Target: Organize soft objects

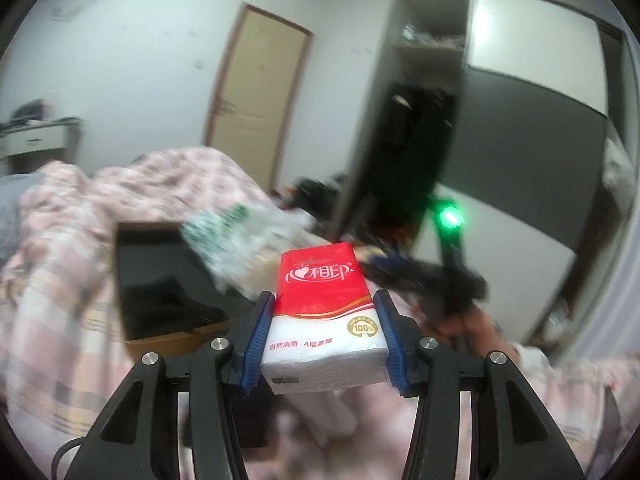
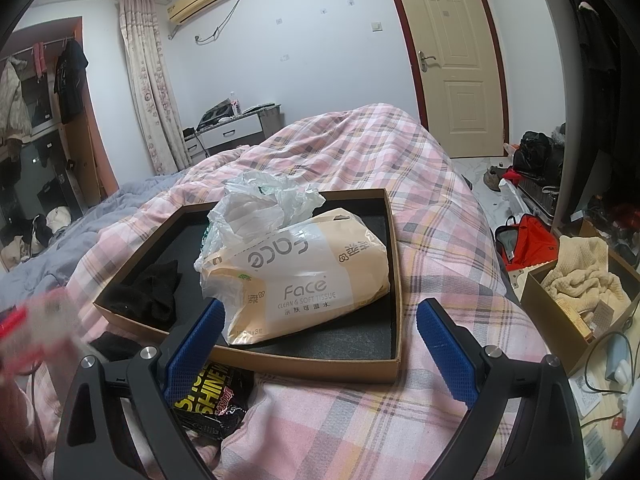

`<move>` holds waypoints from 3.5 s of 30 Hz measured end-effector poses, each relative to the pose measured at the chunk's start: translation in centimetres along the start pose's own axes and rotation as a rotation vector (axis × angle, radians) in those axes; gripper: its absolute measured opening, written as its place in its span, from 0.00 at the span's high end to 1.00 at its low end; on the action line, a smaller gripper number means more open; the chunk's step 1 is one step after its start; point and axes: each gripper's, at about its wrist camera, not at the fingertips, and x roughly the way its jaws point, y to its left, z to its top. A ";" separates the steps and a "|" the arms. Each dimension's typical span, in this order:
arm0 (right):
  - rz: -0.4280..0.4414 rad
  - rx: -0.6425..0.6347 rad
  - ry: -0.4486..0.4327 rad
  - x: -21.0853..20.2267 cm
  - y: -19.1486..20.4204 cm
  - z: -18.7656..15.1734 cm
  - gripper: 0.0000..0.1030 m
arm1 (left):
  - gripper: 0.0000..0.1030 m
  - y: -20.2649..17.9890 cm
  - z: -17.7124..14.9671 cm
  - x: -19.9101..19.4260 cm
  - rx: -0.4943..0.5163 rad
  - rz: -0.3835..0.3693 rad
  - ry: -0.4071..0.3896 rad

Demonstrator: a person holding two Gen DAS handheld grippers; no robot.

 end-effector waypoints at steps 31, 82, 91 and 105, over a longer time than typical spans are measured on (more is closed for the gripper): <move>0.001 0.009 0.001 -0.3 0.0 0.1 0.06 | 0.55 3.0 6.3 1.6 0.136 0.358 -0.186; 0.057 -0.442 -0.007 -0.7 7.1 -2.0 0.07 | 0.00 9.6 -0.9 3.8 -0.166 0.482 -0.152; -0.004 -0.477 0.035 -0.2 7.7 -2.4 0.07 | 0.00 11.3 -1.4 4.0 -0.260 0.502 -0.134; -0.009 -0.457 0.038 -0.2 7.3 -2.2 0.06 | 0.00 11.3 -1.5 4.3 -0.258 0.516 -0.121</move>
